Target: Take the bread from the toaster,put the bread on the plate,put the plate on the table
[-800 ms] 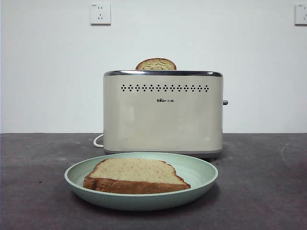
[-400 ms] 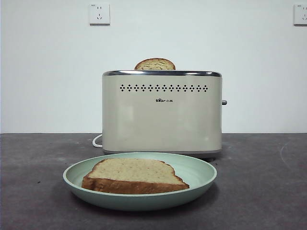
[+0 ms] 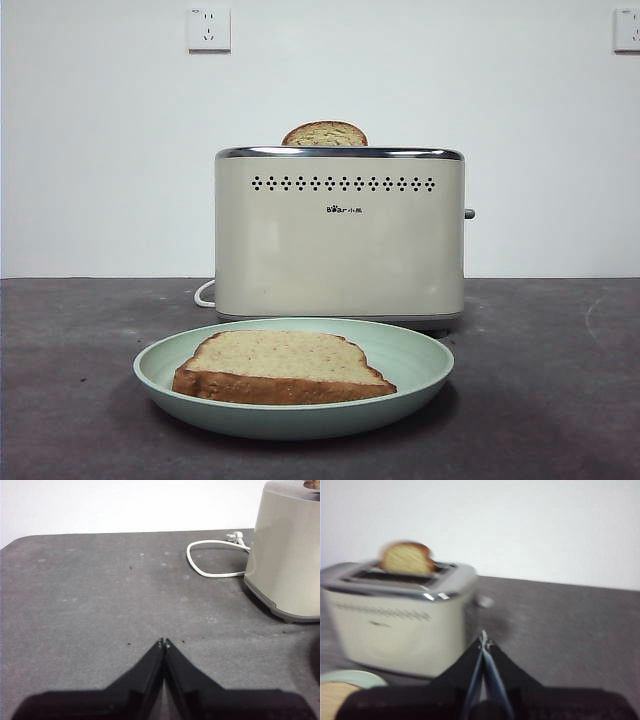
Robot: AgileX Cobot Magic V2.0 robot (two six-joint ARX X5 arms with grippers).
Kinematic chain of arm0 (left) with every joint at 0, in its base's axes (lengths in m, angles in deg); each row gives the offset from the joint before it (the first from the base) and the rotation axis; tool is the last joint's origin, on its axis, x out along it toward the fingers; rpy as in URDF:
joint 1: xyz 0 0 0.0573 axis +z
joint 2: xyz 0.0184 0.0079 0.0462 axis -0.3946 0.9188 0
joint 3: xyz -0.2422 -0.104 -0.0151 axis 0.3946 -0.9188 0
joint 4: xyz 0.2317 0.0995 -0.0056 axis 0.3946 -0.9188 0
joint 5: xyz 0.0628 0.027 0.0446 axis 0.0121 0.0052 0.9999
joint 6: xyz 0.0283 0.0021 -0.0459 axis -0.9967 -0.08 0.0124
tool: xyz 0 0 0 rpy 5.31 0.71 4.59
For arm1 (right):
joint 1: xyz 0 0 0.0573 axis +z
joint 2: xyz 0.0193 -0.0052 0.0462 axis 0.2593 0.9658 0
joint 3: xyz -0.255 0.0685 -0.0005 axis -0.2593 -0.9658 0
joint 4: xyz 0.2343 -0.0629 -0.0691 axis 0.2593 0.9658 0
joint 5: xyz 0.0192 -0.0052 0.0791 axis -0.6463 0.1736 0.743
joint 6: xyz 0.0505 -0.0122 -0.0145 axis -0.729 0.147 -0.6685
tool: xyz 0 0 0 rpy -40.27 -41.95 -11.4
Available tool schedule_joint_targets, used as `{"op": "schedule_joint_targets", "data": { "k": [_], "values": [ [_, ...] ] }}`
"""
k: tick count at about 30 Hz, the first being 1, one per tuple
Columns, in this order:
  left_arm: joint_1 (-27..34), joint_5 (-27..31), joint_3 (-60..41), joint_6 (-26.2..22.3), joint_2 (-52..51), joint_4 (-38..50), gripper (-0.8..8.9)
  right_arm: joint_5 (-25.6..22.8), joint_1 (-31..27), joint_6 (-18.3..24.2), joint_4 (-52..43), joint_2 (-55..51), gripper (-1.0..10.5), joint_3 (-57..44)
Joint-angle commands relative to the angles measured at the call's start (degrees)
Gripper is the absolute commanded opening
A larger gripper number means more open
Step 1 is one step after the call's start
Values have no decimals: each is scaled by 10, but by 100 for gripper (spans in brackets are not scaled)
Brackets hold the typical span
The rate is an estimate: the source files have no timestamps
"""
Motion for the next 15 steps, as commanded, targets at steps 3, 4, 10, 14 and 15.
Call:
{"op": "schedule_joint_targets", "data": {
  "k": [3,4,10,14,15],
  "values": [
    [2,0,-7,4,-2,3,-4,-54,-1,-16,-56,-52,2,-109],
    [2,0,-7,4,-2,3,-4,-64,-1,-20,-60,-62,2,-124],
    [2,0,-7,4,-2,3,-4,-89,-1,-34,-65,-109,2,-187],
    [2,0,-7,4,-2,3,-4,-89,-1,-39,-65,-125,2,-212],
    [2,0,-7,4,-2,3,-4,-89,-1,-46,-59,-131,2,-217]
  ]
}}
